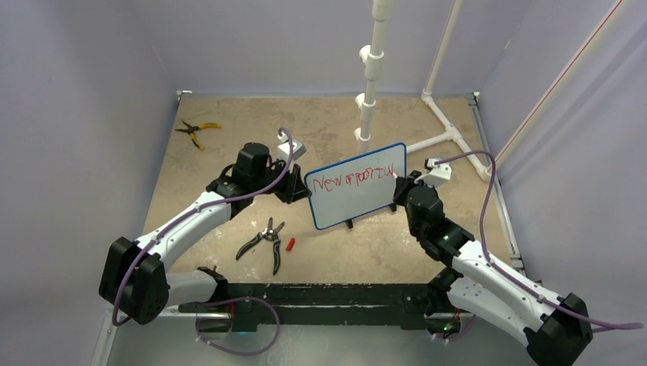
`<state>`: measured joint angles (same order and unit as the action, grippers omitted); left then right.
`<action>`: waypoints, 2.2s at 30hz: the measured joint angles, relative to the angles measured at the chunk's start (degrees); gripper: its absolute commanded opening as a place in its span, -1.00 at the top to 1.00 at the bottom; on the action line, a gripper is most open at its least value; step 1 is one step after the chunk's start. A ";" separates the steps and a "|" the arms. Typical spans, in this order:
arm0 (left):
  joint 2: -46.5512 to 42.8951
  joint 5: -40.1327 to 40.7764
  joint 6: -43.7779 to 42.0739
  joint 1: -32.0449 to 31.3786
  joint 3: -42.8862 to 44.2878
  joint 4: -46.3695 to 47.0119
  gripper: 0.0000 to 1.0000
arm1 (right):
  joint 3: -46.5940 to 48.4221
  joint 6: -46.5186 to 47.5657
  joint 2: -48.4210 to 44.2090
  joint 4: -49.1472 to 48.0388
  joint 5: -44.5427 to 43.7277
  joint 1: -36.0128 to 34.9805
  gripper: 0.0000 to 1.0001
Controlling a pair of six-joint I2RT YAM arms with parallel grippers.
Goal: Write a sentence on the whiteboard
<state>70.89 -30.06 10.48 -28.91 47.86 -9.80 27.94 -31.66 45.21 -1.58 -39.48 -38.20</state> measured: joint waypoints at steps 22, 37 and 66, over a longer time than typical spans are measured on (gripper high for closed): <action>0.00 0.02 0.00 0.00 0.00 0.00 1.00 | 0.11 3.32 0.63 -4.15 -0.07 0.00 1.00; 0.00 0.02 0.00 0.00 0.00 0.00 1.00 | 0.39 5.25 1.20 -6.58 -1.86 0.02 1.00; 0.00 0.00 0.02 0.00 0.00 0.04 1.00 | 0.44 3.39 1.51 -4.79 -1.68 2.32 1.00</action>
<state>70.89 -30.06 10.50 -28.91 47.86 -9.76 28.38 -28.27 46.72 -6.37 -41.17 -35.88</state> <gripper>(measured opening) 0.073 0.118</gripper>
